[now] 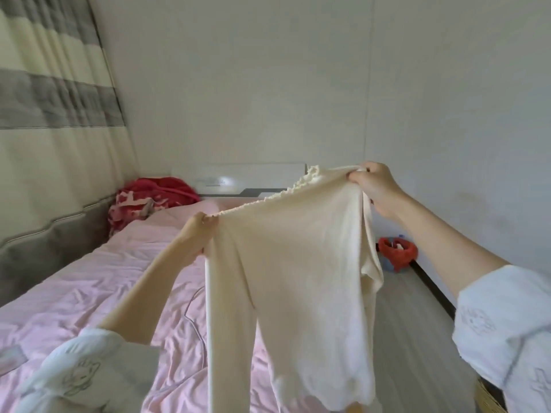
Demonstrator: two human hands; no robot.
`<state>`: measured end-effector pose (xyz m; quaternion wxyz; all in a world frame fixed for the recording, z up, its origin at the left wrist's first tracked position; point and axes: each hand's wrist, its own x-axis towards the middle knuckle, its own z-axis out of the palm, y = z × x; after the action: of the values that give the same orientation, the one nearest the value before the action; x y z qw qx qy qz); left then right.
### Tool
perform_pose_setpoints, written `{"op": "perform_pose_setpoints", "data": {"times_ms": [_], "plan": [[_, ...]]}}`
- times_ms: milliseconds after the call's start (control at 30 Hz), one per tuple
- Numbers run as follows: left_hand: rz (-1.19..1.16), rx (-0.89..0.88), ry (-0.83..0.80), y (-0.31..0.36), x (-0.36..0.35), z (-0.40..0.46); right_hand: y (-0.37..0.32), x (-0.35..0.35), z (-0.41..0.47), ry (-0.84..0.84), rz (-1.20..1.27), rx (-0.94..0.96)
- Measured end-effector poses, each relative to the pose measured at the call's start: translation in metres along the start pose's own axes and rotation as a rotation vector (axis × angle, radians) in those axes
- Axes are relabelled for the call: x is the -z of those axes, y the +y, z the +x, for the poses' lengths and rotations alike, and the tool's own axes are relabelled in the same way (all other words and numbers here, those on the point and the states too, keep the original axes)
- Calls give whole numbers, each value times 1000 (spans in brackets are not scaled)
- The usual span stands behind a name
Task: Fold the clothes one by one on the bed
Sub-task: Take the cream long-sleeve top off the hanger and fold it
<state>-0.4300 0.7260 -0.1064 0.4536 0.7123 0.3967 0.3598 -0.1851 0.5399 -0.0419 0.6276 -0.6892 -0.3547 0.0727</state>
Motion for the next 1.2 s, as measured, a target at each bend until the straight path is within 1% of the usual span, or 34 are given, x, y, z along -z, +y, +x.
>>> {"op": "perform_pose_setpoints", "data": {"times_ms": [133,200,333,400,500,567,600,667,733,800,900,1000,1033,1100,1200], "plan": [[-87,-42,117,8,24,24,-4,-20,12,9,-246,73],[-33,-109,164,11,33,33,-6,-26,16,38,-330,111],[275,-281,345,18,51,24,-12,-47,17,117,-348,194],[318,-369,403,18,55,18,-14,-57,15,140,-331,218],[269,-360,514,7,69,25,-18,-73,10,178,-305,262],[303,-318,584,-1,81,32,-22,-80,7,151,-337,321],[341,-286,597,-5,86,33,-25,-82,3,132,-352,342],[375,-228,610,-14,95,32,-28,-82,-2,97,-305,320],[395,-195,612,-21,99,29,-28,-81,-2,81,-196,248],[352,-182,587,-20,102,27,-28,-80,-4,27,-103,151],[132,-86,497,-16,107,37,-23,-84,-2,-26,-18,35],[-157,44,395,-17,113,49,-20,-89,-5,-62,-4,-8],[-211,74,372,-19,115,52,-19,-90,-5,-87,7,-21],[-204,52,379,-15,118,50,-20,-90,-7,-127,43,-52],[-25,-89,535,-8,120,41,-23,-92,-7,-140,113,-79]]}}
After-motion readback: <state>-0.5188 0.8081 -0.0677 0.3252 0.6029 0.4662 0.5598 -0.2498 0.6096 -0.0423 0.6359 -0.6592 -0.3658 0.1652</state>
